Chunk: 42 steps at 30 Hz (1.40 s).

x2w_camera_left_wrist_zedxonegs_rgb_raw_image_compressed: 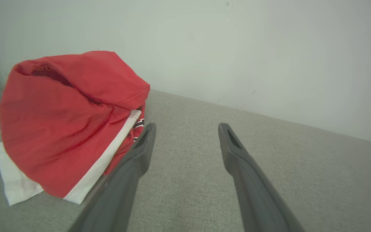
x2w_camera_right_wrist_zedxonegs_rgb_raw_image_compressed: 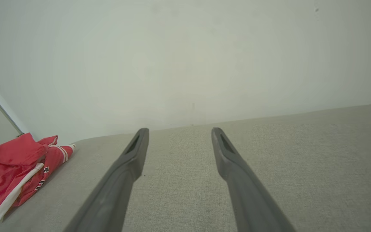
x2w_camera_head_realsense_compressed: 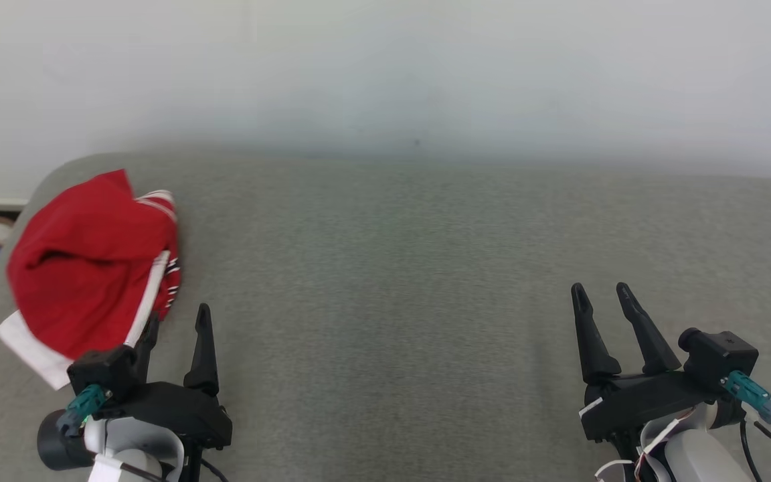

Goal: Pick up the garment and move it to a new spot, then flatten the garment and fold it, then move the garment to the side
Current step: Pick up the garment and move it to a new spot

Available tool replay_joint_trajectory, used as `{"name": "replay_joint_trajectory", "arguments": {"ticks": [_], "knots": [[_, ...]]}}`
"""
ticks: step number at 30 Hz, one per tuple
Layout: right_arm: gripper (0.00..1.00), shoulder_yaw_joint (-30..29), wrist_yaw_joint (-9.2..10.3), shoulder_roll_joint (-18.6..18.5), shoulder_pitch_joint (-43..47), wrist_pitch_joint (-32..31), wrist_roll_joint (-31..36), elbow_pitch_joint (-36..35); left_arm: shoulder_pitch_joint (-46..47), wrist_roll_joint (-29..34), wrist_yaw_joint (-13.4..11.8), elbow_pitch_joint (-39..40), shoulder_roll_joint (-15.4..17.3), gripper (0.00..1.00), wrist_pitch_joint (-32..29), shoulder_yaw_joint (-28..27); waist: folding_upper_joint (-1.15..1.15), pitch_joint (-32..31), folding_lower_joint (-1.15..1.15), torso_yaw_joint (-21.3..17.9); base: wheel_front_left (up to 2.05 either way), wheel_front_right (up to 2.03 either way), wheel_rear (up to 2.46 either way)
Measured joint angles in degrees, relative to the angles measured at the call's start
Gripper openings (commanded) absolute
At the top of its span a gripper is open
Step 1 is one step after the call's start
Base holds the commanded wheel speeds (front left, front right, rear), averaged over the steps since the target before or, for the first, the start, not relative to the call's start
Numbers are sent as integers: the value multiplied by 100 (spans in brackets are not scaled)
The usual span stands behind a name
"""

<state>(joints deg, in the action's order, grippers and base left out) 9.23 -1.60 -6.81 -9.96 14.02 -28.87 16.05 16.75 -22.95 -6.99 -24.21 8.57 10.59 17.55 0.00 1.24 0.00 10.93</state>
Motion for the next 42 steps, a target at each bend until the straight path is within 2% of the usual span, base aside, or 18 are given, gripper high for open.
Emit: {"name": "replay_joint_trajectory", "arguments": {"ticks": [16, 24, 26, 32, 36, 42], "knots": [[100, -63, 19, -69, 4, -45, 1, -231, 19, 59, -4, 130, -8, 100, -98, 8, 0, 128, 0, 1300, 0, 0, 0], [100, 12, 97, -83, -1, -126, 54, -403, 64, 37, -4, 127, -34, 100, -211, 7, 0, 266, 0, 1778, 0, 0, 0], [100, 2, 126, -98, 12, -143, 74, -505, 152, 15, 2, 122, -67, 100, -281, 30, 0, 328, 0, 1805, 0, 0, 0], [100, -201, 315, -368, 455, -174, 136, -1020, 932, -80, 151, -81, -453, 100, -784, 271, 0, 533, 0, 1888, 0, 0, 0], [100, -196, 372, -554, 591, -350, 283, -1518, 1480, -78, 90, -276, -460, 100, -1127, 232, 0, 744, 0, 1934, 0, 0, 0], [100, -393, 515, -1034, 742, -639, 547, -2385, 2242, 29, 34, -489, -509, 100, -1522, 103, 0, 1165, 1, 1964, 0, 0, 0]]}}
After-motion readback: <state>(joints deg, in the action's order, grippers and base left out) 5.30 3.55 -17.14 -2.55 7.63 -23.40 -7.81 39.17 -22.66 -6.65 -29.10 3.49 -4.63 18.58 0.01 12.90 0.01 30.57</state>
